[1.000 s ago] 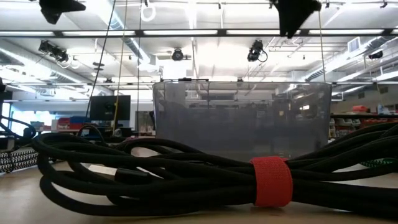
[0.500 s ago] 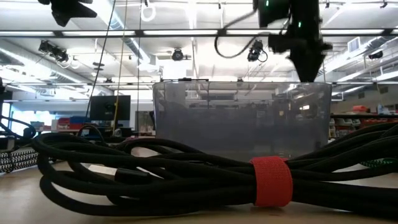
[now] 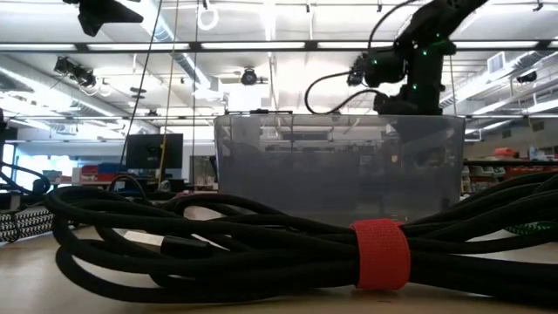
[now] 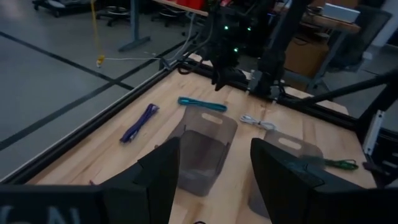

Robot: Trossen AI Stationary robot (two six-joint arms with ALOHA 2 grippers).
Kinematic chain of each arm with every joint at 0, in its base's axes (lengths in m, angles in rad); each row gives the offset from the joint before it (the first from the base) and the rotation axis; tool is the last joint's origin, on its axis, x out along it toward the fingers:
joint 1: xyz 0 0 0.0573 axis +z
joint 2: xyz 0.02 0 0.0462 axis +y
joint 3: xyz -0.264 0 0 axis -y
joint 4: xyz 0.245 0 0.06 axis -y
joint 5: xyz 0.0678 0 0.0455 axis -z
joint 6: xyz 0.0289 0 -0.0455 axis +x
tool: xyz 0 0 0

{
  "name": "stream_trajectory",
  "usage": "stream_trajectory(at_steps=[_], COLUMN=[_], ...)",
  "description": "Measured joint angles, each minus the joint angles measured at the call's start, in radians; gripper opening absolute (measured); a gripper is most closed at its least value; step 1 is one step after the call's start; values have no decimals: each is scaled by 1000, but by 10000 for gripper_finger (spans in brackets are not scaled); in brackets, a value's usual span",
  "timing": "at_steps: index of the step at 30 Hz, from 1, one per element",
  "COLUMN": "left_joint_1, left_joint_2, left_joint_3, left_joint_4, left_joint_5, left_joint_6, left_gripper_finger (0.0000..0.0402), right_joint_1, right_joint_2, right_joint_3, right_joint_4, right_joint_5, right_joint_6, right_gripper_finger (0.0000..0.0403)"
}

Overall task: Pick and place USB-C Cables
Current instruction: Put the blue charger cable into the top black transparent bin

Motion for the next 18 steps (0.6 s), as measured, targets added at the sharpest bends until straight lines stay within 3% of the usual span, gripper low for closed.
stream_trajectory(at_steps=[9, 18], left_joint_1=[0, 0], left_joint_2=[0, -1], left_joint_3=[0, 0], left_joint_4=[0, 1], left_joint_5=[-29, -30], left_joint_6=[-28, -29], left_gripper_finger=[204, 204], right_joint_1=[-55, -55], right_joint_2=[1, 1], right_joint_3=[-27, -55], right_joint_4=[107, 170], right_joint_5=[-46, -86], right_joint_6=[-42, 19], right_gripper_finger=[177, 191])
